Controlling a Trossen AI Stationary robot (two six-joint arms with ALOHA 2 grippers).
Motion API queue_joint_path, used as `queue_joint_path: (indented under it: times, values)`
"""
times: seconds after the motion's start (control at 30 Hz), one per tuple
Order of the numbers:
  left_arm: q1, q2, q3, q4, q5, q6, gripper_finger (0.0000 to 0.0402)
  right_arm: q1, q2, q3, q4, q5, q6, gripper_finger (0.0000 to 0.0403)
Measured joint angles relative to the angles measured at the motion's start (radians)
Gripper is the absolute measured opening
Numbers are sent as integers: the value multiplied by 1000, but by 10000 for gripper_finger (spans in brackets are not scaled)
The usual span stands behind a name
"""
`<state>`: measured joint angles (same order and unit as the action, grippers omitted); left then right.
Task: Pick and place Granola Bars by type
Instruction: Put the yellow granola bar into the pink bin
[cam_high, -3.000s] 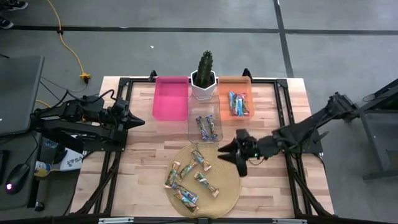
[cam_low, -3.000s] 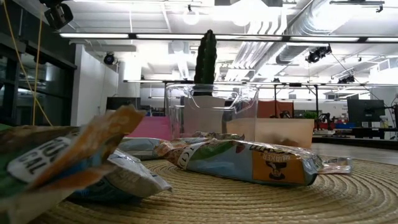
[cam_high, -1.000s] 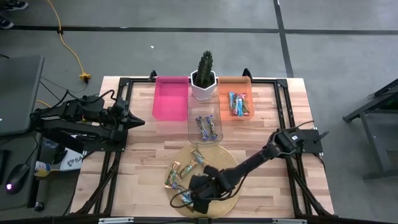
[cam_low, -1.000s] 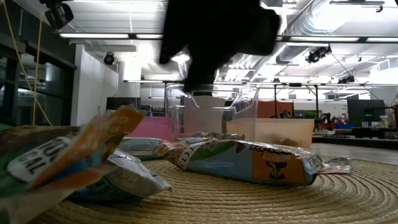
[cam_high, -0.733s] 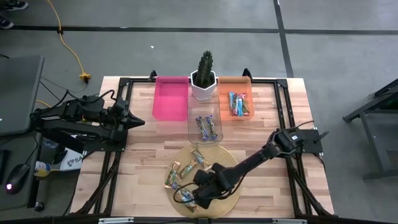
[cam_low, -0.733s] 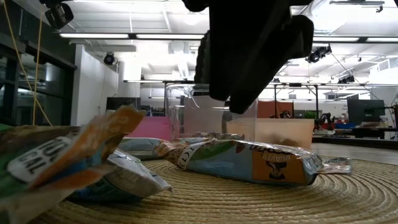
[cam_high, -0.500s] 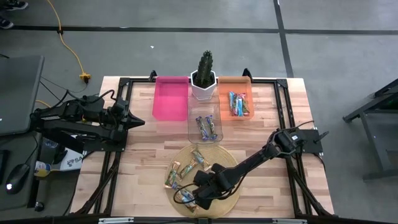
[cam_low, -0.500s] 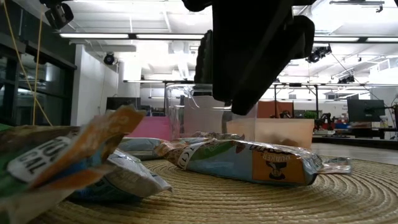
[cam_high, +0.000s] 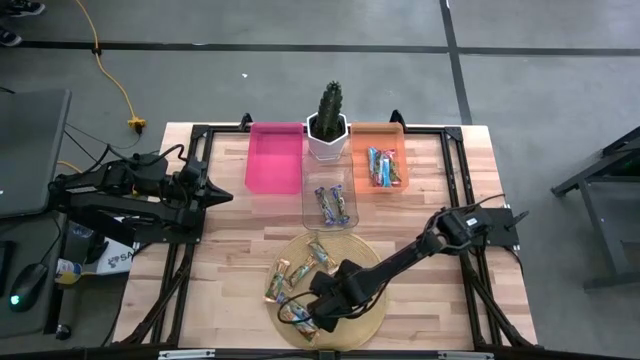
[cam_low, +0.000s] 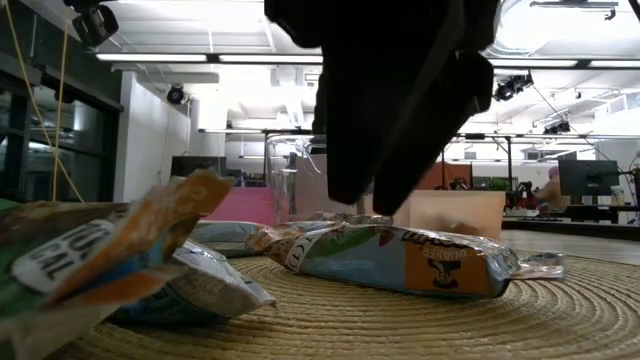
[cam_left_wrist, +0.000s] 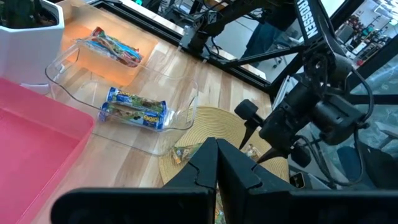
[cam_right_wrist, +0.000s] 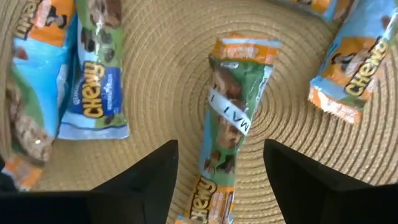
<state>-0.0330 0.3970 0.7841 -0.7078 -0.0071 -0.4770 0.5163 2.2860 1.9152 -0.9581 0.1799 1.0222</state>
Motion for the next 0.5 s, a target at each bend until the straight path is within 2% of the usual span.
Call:
queue_joint_path:
  times: [0.5]
  values:
    - [0, 0, 0, 2, 0, 0, 1, -1, 67, 1, -7, -29, 58, 220]
